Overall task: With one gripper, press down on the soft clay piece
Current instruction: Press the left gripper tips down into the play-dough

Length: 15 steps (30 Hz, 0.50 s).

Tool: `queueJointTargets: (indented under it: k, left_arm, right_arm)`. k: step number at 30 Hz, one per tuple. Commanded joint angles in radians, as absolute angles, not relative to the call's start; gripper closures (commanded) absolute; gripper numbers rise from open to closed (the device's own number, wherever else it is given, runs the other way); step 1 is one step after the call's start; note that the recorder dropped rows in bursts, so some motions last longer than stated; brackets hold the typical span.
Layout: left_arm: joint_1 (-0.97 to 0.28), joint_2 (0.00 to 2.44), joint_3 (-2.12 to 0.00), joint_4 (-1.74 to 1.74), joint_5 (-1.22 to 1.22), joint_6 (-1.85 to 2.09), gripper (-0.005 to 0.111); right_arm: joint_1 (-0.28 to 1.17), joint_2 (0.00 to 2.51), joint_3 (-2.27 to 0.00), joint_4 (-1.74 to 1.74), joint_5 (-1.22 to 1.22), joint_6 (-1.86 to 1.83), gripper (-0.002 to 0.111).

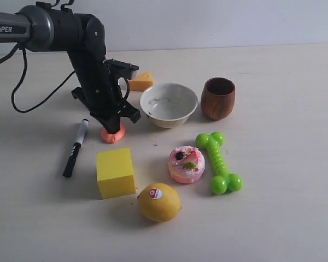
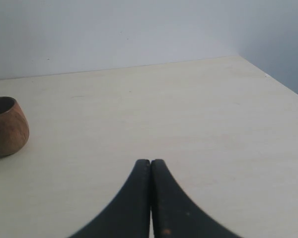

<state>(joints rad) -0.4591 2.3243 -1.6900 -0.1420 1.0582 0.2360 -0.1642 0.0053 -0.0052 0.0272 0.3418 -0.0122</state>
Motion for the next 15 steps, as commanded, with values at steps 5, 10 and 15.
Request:
queueJointTargets:
  k: [5,10,15]
  left_arm:
    - [-0.466,2.408,-1.651,-0.104,1.076,0.230,0.107]
    - [-0.466,2.404,-1.651,-0.104,1.066,0.228,0.107]
    - [-0.466,2.391,-1.651,-0.104,1.055,0.226,0.107]
  right_arm:
    - [-0.164,0.000,0.000,0.026,0.336,-0.015,0.108]
    - [-0.164,0.000,0.000,0.026,0.336,-0.015,0.108]
    - [-0.164,0.000,0.000,0.026,0.336,-0.015,0.108]
